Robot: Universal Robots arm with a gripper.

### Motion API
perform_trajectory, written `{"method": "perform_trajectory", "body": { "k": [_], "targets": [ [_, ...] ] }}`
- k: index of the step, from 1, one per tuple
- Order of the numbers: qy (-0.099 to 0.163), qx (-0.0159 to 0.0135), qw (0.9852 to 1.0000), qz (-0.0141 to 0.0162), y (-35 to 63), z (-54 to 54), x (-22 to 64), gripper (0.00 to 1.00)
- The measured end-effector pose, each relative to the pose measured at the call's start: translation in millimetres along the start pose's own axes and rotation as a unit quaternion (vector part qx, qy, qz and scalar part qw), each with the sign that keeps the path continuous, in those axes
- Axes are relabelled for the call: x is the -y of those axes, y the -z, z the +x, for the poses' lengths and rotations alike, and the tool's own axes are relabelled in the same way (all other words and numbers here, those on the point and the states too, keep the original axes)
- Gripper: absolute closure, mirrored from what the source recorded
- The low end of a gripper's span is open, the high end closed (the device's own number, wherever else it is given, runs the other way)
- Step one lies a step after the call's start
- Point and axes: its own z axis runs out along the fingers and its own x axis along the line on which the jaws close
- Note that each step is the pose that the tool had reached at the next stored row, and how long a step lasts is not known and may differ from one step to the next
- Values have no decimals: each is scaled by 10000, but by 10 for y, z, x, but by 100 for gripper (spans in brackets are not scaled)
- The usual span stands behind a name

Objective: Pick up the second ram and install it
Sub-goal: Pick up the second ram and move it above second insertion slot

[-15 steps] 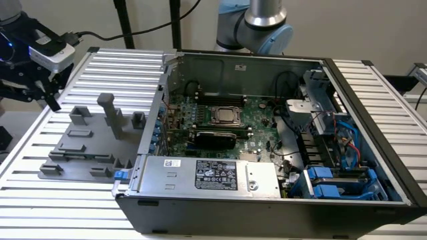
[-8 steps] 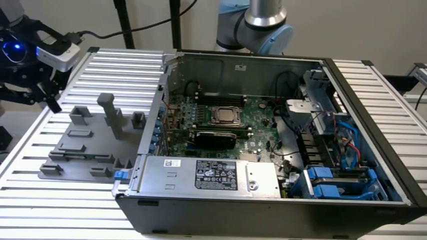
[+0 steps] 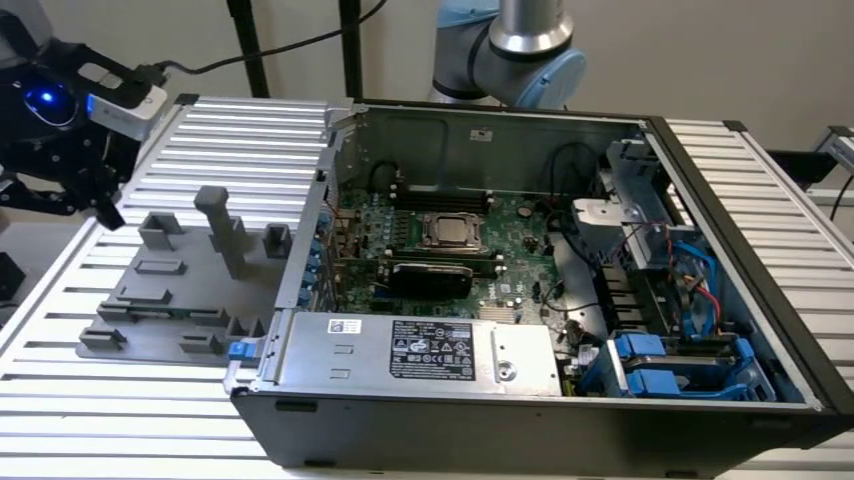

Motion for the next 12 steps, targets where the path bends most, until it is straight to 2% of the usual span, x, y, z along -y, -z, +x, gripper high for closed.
{"method": "perform_trajectory", "body": {
  "k": [3,6,9,12],
  "targets": [
    [275,-13,9996,-6,-20,0,1,89],
    [547,-27,9985,-11,-40,1,2,89],
    [819,-41,9966,-17,-60,1,3,89],
    [1092,-54,9940,-23,-80,2,4,89]
  ]
}}
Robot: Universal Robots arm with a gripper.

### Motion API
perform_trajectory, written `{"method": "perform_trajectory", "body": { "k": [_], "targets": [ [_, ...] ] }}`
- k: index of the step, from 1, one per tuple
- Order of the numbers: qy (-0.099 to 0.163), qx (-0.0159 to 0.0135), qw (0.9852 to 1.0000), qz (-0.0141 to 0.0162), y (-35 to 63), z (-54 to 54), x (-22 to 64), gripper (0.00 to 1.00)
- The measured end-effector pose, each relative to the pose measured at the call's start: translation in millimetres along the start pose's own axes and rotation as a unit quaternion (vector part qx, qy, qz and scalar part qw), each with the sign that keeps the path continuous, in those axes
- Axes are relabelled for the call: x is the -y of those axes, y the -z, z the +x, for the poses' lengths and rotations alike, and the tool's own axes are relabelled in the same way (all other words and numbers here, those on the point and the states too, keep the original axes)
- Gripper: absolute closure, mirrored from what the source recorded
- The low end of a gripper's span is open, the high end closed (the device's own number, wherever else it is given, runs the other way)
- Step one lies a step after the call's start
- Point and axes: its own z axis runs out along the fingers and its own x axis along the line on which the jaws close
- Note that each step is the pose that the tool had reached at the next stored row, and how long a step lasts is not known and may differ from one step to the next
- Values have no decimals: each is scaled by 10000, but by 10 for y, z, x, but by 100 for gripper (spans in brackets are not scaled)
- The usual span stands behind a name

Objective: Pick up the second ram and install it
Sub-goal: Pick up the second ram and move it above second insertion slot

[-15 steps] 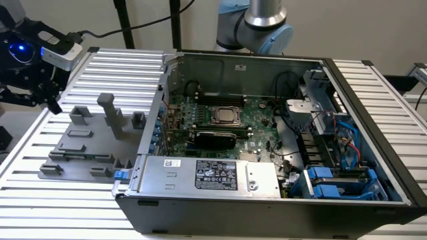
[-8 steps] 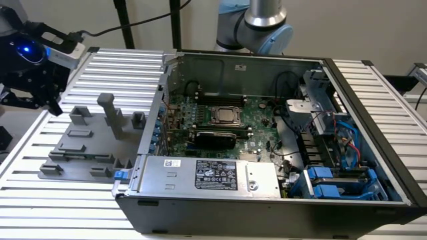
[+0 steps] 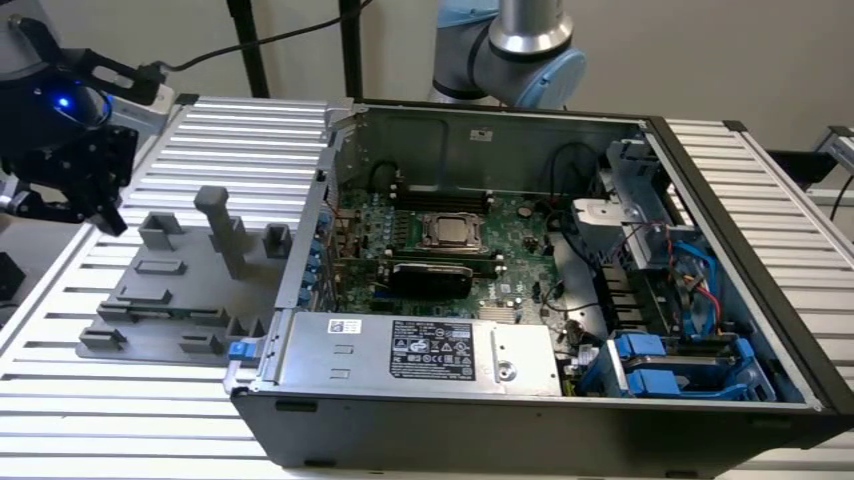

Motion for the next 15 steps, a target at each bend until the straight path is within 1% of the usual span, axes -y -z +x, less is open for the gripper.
{"method": "perform_trajectory", "body": {
  "k": [2,4,7,10,15],
  "targets": [
    [180,-9,9998,-4,-13,0,1,89],
    [360,-18,9994,-7,-27,1,2,89],
    [631,-31,9980,-13,-48,1,3,89],
    [908,-45,9959,-18,-72,2,4,89],
    [1324,-68,9912,-18,-116,3,7,89]
  ]
}}
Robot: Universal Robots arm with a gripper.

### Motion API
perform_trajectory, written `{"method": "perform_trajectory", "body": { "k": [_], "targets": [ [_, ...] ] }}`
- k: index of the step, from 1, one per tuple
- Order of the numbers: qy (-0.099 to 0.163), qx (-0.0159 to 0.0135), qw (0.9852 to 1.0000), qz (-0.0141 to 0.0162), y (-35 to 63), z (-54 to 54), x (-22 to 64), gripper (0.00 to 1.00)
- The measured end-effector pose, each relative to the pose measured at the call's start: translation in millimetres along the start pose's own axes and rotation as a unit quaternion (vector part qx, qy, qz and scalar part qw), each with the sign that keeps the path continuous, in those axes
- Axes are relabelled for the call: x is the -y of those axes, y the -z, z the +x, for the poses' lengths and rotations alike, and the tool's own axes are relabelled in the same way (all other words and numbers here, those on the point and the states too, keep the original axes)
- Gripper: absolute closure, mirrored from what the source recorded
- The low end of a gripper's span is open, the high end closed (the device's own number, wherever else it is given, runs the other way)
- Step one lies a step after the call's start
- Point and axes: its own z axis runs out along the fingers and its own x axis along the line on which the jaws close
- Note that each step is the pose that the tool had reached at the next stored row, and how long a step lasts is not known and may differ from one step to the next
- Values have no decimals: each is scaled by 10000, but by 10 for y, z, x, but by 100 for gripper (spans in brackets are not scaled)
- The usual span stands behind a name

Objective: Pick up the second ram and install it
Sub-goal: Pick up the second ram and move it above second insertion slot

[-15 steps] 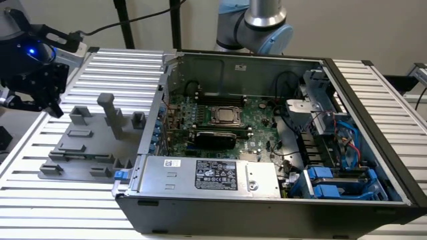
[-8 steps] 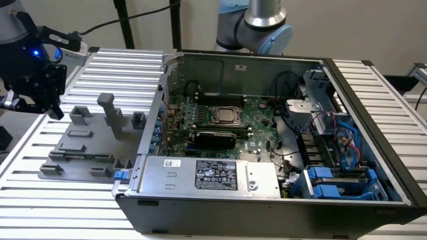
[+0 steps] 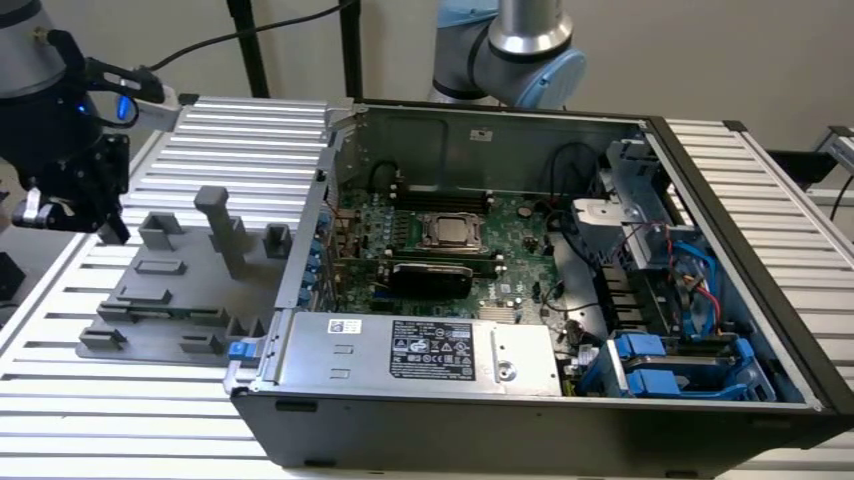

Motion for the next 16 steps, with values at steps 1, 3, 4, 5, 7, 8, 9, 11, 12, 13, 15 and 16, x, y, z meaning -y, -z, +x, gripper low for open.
{"method": "perform_trajectory", "body": {
  "k": [1,3,4,5,7,8,9,11,12,13,15,16],
  "targets": [
    [60,-4,10000,0,-7,0,1,89],
    [163,-9,9999,0,-21,-1,6,89],
    [208,-11,9998,0,-28,-1,10,89],
    [248,-13,9997,1,-36,0,16,89],
    [316,-16,9995,1,-53,-1,33,89],
    [340,-18,9994,0,-60,-1,47,89],
    [356,-19,9994,0,-67,-2,62,89],
    [378,-21,9993,-1,-82,-4,107,89],
    [382,-21,9993,-1,-91,-3,133,89],
    [385,-22,9993,-1,-102,0,155,89],
    [386,-22,9993,-1,-135,7,171,89],
    [386,-23,9993,0,-153,11,175,89]
  ]
}}
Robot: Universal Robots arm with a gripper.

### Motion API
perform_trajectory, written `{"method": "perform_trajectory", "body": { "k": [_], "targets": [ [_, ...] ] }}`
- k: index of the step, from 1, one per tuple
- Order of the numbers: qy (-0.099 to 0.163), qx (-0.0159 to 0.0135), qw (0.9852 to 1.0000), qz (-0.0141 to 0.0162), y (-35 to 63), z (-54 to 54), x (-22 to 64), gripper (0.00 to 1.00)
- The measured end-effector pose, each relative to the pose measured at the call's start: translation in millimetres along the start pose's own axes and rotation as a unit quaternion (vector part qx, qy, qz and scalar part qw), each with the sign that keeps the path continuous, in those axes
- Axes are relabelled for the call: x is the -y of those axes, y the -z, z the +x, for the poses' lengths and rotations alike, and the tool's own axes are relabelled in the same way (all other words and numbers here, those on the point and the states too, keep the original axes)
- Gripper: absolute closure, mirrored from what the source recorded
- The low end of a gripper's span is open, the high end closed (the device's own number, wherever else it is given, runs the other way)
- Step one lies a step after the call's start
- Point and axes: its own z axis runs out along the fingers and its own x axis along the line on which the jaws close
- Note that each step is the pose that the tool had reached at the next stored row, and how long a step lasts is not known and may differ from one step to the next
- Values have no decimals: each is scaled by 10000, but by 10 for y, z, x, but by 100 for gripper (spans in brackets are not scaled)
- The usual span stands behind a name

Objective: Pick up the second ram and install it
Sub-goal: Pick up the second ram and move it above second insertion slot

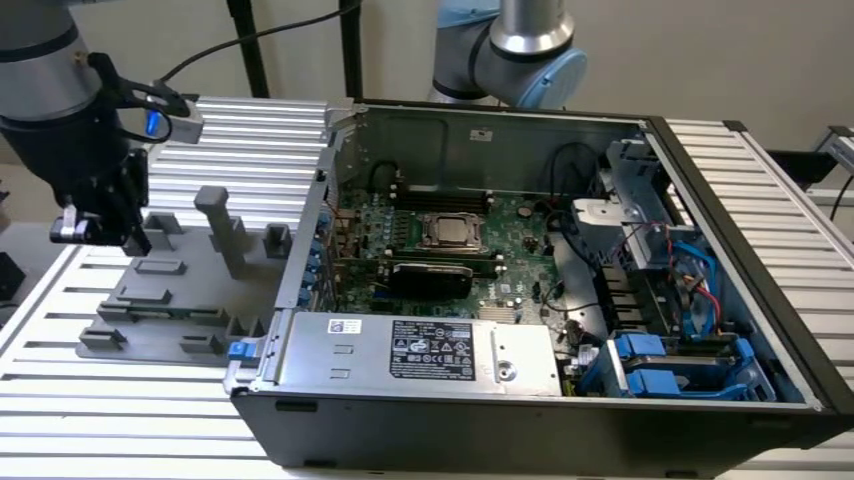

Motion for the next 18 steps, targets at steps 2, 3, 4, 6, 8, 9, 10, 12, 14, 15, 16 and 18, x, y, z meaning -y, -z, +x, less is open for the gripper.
{"method": "perform_trajectory", "body": {
  "k": [2,3,4,6,8,9,10,12,14,15,16,18],
  "targets": [
    [0,-1,10000,1,-36,7,7,88],
    [0,-1,10000,0,-54,11,10,82],
    [0,-1,10000,0,-72,16,11,76],
    [1,-1,10000,0,-107,25,14,70],
    [1,-1,10000,1,-145,36,16,64],
    [1,-1,10000,0,-162,46,16,64],
    [1,-2,10000,-1,-179,59,16,64],
    [0,-1,10000,0,-215,85,18,64],
    [-11,0,10000,1,-252,107,20,64],
    [-21,0,10000,2,-270,116,20,64],
    [-30,0,10000,2,-287,124,21,64],
    [-46,1,10000,3,-323,132,22,64]
  ]
}}
